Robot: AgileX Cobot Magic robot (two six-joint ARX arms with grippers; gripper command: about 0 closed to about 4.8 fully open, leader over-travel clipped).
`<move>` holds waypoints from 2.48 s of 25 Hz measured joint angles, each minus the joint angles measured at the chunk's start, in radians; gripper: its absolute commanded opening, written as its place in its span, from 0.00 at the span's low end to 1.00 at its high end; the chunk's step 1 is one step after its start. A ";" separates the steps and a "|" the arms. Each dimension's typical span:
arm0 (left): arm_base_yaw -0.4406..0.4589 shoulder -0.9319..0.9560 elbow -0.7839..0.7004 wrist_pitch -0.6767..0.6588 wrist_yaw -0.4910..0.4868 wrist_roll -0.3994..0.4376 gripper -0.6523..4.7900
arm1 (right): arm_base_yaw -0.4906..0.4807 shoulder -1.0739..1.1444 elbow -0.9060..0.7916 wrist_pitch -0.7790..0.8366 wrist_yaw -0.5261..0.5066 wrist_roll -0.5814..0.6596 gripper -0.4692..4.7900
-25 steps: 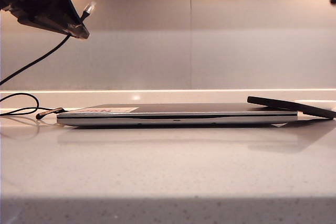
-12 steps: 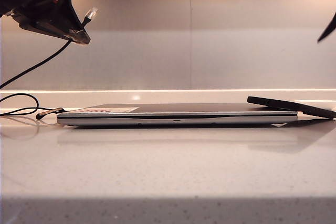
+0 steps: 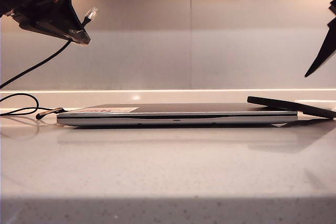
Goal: Pick up the charging cable and the phone, plug the charging cable into the charging port on the phone, and finally place them back on the table.
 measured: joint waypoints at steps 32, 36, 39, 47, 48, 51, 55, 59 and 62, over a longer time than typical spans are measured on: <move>0.000 0.001 0.000 0.002 0.000 0.000 0.11 | 0.003 0.296 0.044 0.321 -0.063 0.071 0.78; 0.000 0.001 0.000 0.003 0.000 0.000 0.11 | 0.003 0.296 0.044 0.321 -0.072 0.071 0.65; 0.000 0.001 0.000 0.003 0.000 0.000 0.11 | 0.002 0.296 0.044 0.321 -0.074 0.070 0.56; 0.000 0.001 0.000 0.003 0.000 0.000 0.11 | 0.002 0.296 0.044 0.321 -0.074 0.067 0.21; 0.000 0.001 0.000 0.003 0.000 0.000 0.11 | 0.002 0.296 0.044 0.321 -0.074 0.068 0.16; 0.000 0.001 0.000 0.003 0.000 0.000 0.11 | 0.001 0.300 0.040 0.338 -0.082 0.084 0.07; 0.000 0.001 0.000 0.003 0.000 0.000 0.11 | -0.001 0.302 0.041 0.349 -0.090 0.085 0.07; 0.000 0.001 0.000 0.003 0.000 0.000 0.11 | -0.001 0.296 0.041 0.358 -0.091 0.085 0.07; 0.000 0.001 0.000 0.003 0.000 0.000 0.11 | -0.001 0.270 0.055 0.323 -0.089 0.056 0.07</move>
